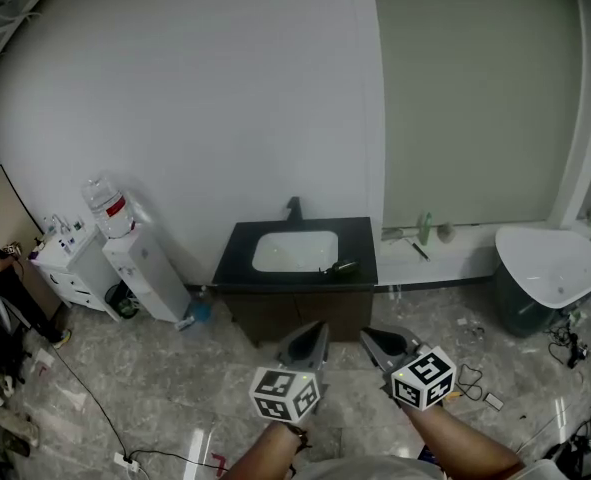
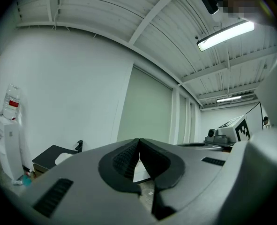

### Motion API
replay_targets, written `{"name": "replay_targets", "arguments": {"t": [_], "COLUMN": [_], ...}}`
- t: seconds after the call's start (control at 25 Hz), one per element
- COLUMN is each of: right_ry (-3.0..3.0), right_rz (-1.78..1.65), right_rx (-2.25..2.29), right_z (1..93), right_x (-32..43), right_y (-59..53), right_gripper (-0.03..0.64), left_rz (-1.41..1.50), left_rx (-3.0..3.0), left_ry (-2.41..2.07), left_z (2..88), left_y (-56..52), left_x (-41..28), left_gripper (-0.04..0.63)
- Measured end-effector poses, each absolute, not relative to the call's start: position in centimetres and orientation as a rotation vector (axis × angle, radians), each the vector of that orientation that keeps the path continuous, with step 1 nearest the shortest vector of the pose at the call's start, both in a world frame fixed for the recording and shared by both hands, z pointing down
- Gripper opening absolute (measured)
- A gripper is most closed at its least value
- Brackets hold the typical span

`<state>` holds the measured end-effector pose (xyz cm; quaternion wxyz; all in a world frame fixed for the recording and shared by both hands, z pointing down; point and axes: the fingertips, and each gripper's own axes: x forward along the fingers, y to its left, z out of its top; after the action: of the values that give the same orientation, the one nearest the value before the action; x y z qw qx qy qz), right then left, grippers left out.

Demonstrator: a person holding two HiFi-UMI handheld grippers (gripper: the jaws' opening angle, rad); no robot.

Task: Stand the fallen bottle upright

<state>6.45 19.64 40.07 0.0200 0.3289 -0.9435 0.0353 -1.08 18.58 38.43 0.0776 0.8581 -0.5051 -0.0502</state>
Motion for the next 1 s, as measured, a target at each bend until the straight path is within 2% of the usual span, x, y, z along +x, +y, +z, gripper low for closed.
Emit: {"name": "replay_targets", "arguments": {"t": [0.56,1.0], "right_ry": [-2.866,-2.880], "right_rz": [0.141,0.205], "right_rx": [1.046,0.928], "right_z": [43.1,48.6], "right_x": [1.5,-0.2], "right_y": [14.9,-0.3], "right_gripper": [0.010,0.021], "left_rz": [-0.132,-0.110], "left_rx": [2.544,2.520], "left_ry": [-1.483,-1.506], "left_z": [41.1,45.3], "left_y": [14.0,0.7], "left_x": [-7.8,-8.0], "left_gripper": [0.009,0.009]}}
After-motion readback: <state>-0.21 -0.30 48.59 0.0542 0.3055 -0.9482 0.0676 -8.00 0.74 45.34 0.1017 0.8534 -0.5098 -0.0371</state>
